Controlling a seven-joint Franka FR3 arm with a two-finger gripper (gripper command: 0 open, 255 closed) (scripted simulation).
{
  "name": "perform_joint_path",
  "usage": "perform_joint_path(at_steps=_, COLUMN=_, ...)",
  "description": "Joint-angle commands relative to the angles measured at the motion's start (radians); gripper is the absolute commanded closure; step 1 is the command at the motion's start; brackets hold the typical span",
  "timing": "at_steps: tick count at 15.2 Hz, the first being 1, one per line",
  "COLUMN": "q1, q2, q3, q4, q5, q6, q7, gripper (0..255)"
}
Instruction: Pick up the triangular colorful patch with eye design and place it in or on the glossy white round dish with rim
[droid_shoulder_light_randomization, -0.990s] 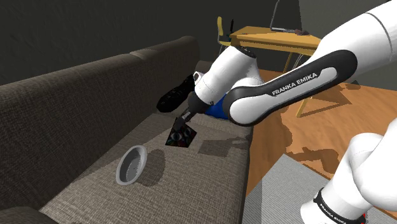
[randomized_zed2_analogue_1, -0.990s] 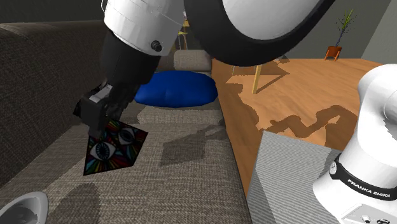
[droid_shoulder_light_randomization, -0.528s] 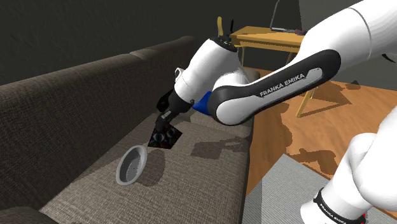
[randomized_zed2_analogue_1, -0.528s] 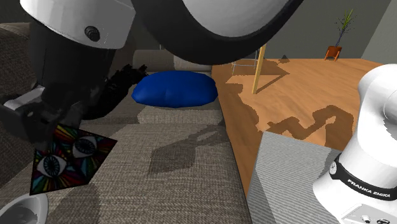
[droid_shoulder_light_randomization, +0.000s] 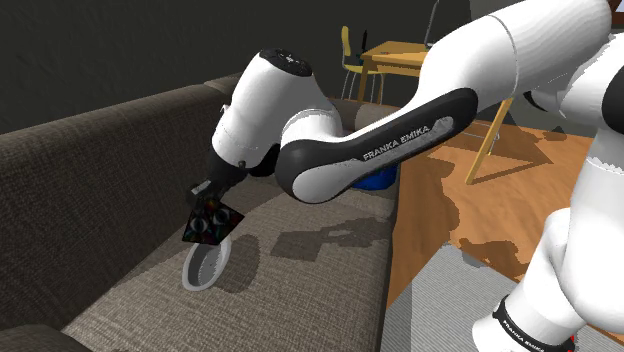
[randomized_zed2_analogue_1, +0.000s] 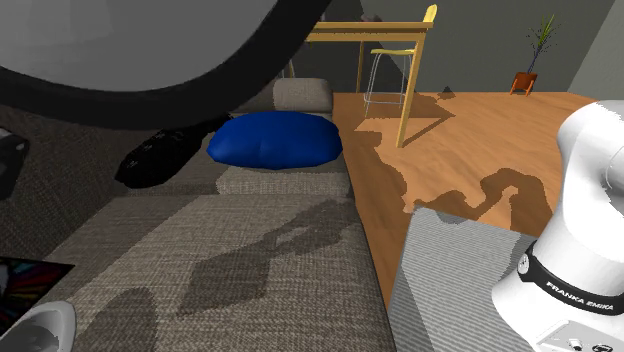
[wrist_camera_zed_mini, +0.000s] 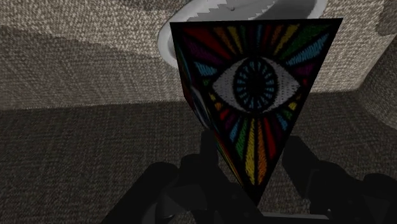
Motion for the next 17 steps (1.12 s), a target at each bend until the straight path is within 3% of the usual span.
perform_joint_path(at_steps=1, q1=0.028, q2=0.041, q3=-0.004, q4=0.064, q5=-0.032, q6=-0.03, q7=0.034, gripper=255)
perform_joint_path(at_steps=17, q1=0.07, q2=0.134, q3=-0.071, q4=-0.02, q5=-0.161, q6=0.138, q7=0.149, gripper=255)
